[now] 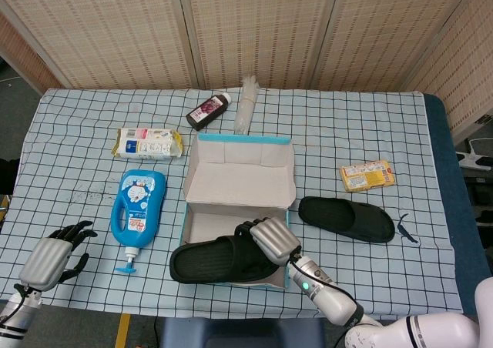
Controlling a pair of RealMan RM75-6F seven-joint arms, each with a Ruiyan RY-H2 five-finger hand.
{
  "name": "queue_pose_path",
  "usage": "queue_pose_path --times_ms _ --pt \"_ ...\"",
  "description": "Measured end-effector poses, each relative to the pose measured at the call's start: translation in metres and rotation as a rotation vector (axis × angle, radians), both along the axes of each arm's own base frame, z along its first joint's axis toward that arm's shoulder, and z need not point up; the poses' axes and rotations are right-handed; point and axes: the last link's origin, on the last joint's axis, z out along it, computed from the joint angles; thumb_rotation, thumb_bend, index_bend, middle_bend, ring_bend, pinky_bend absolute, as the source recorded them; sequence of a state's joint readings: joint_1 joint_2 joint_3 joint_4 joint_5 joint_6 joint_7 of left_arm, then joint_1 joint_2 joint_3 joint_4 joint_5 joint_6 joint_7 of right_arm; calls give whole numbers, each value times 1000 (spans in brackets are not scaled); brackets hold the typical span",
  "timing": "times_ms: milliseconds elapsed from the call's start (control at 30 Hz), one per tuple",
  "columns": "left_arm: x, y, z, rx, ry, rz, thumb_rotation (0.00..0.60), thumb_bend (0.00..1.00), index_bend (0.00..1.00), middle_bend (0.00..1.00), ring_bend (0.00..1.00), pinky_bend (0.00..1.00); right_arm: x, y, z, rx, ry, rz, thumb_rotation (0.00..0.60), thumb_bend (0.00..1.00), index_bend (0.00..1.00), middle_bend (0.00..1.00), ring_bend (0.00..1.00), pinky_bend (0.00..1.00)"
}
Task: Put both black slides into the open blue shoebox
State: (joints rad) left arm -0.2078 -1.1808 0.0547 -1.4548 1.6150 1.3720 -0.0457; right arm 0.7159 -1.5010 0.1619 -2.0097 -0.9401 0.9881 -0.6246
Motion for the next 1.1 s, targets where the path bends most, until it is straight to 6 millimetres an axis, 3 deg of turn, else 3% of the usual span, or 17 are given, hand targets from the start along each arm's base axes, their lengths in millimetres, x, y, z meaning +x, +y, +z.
queue_pose_path --times_ms 900,1000,1100 --pt "-1 1 -3 -12 5 6 600 470 307 167 237 380 -32 -7 -21 -28 134 -27 600 32 513 535 381 490" --pt "-1 1 -3 -12 6 4 600 470 307 167 237 380 -33 -6 -22 -24 133 -30 600 32 407 468 278 424" --pt "-1 0 -3 -12 7 4 600 470 307 167 236 380 -33 -7 -20 -19 122 -28 600 32 224 264 68 222"
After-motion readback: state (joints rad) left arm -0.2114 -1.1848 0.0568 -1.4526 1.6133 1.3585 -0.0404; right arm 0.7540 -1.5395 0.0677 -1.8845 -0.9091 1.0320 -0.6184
